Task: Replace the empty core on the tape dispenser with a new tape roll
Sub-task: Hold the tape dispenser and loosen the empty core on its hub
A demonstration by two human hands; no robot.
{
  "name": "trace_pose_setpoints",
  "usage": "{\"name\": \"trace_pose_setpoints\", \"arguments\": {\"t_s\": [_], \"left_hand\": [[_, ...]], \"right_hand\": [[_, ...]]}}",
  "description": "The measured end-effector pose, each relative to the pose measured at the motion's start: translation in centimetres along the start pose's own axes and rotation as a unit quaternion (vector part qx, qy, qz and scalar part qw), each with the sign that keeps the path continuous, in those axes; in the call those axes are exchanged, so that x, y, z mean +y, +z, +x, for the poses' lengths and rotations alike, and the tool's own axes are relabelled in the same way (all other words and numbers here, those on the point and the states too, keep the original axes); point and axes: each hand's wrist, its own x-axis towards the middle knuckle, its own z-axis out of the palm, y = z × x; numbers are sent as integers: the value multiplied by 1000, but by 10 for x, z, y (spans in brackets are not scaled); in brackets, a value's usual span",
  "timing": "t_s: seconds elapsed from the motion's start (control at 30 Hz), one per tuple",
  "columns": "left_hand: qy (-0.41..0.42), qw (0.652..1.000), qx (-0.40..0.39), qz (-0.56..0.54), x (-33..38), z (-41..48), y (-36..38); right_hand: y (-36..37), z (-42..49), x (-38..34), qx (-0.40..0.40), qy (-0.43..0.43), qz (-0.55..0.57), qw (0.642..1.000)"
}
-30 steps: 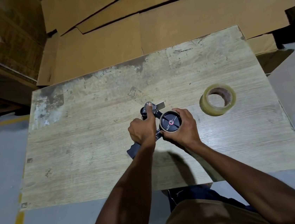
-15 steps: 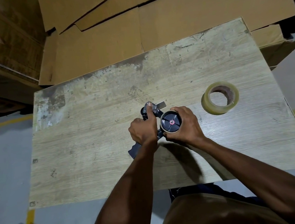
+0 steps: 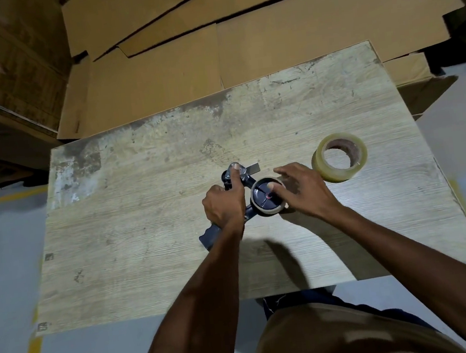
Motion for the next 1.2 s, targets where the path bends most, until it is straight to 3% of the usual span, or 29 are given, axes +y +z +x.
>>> {"name": "trace_pose_setpoints", "arguments": {"t_s": [0.1, 0.53, 0.93, 1.2], "left_hand": [[7, 1000, -3, 1, 0, 0, -1], [20, 1000, 8, -2, -2, 1, -1], [26, 1000, 7, 8, -2, 1, 1], [19, 1000, 9, 1, -5, 4, 3]], "right_hand": [[-5, 14, -2, 16, 2, -37, 999], [3, 38, -18, -102, -90, -242, 961], [-18, 63, -57, -251, -82, -396, 879], [-10, 62, -64, -231, -123, -414, 872]]}}
